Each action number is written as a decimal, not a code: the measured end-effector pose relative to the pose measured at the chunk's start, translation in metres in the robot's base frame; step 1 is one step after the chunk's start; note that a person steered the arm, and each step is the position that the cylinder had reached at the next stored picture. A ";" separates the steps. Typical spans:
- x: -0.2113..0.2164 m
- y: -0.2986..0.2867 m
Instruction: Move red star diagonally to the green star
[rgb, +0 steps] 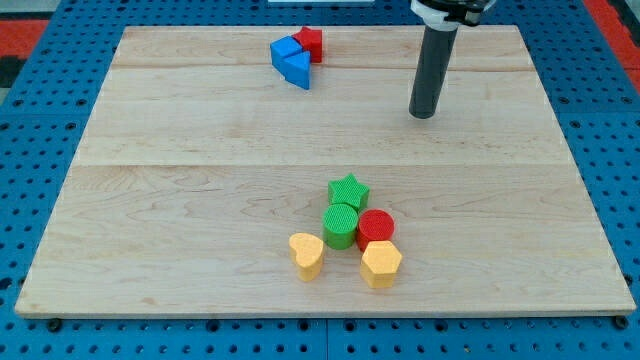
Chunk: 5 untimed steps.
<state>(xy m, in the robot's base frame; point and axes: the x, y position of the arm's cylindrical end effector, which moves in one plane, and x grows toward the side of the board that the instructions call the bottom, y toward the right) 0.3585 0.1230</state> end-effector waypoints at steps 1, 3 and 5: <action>-0.018 0.000; -0.084 0.015; -0.160 -0.063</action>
<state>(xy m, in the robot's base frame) 0.1989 0.0603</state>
